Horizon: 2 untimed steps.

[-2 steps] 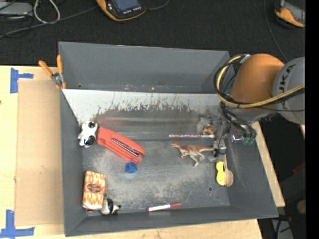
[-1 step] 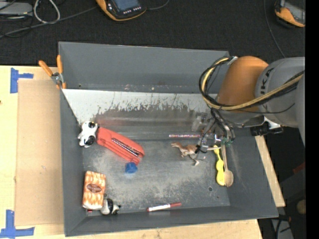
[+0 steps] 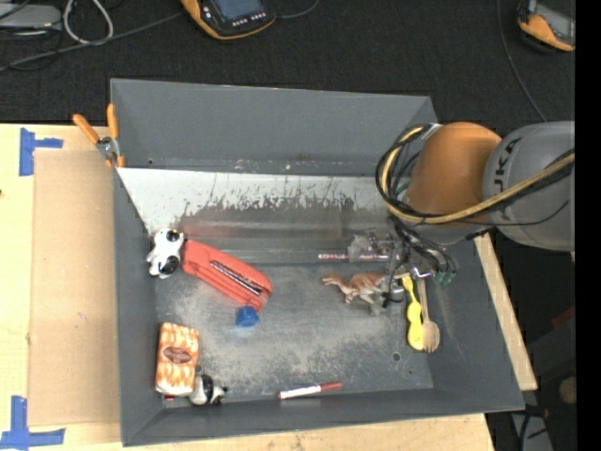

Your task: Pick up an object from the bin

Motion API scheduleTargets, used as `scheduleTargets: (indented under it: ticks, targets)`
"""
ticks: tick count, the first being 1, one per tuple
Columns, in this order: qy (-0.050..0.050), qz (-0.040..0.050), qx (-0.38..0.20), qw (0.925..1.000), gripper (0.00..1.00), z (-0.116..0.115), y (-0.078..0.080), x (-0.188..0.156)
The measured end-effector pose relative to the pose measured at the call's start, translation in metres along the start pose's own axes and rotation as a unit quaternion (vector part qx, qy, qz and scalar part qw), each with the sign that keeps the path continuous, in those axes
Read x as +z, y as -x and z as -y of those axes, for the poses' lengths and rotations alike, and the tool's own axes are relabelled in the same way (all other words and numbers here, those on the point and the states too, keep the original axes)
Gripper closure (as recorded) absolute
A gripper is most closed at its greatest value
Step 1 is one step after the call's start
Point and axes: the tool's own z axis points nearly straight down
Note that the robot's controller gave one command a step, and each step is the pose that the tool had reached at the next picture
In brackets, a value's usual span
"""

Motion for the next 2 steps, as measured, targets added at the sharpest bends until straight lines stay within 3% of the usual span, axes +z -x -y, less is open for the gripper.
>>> scheduleTargets:
  ticks: [1, 2]
  targets:
    - [0.001, -0.0011, 0.033, 0.9994, 1.0, -0.0022, 0.0018, 0.0047]
    - [0.001, -0.0011, 0.033, 0.9995, 1.0, -0.0023, 0.0018, 0.0047]
